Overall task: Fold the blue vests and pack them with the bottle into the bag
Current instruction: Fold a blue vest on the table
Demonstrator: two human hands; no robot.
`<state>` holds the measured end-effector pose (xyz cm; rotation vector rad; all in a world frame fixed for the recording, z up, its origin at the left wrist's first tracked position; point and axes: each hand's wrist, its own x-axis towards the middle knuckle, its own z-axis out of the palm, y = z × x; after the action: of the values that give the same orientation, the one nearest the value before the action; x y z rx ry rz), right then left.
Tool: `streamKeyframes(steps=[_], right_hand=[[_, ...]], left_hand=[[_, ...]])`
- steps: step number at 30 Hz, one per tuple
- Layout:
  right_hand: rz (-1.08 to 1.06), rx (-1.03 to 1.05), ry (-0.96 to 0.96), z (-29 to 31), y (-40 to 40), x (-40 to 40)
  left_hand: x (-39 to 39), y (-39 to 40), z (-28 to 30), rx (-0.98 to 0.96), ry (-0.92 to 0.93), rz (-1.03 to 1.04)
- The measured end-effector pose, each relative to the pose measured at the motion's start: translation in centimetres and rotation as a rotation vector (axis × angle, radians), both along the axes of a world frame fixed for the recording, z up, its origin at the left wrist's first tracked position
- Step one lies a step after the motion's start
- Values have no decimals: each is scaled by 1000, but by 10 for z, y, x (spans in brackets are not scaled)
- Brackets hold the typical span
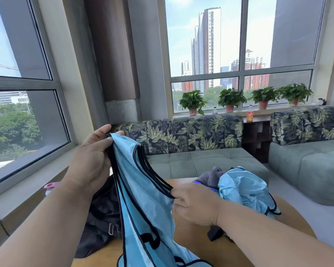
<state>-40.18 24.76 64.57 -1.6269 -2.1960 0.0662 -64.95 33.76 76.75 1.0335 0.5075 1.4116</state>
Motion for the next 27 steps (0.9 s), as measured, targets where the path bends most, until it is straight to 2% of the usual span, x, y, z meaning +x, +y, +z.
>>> streamKeyframes(steps=[4,6,10,11,14,15,17,19,20,22,24,27], right_hand=[[-46,82,-179,12,4,16],[-80,96,-129,25,4,23],[-126,265,-16,49,5,38],[-132,271,-40,54,6,40],[-98,226,-284,73,4,35],[-94,274,-321,82,2,34],[-125,419,-191,104,0,32],[-150,461,-32,123,-6,32],[-143,439,-95,129,-9,30],[-127,369,-415,130,-11,26],[-79,333,-530,130,-12,25],[-56,566,-334,141,-17,27]], left_hand=[[-5,6,-10,-5,26,34],[-8,11,-16,8,57,71],[-17,29,-22,32,178,178],[-17,32,-22,45,209,192],[-14,34,-16,81,310,247],[-11,35,-12,97,331,262],[-8,38,1,142,330,301],[-7,42,17,164,291,335],[-6,43,25,173,282,349],[-4,43,37,212,304,369],[1,41,45,242,332,360],[4,40,58,243,299,383]])
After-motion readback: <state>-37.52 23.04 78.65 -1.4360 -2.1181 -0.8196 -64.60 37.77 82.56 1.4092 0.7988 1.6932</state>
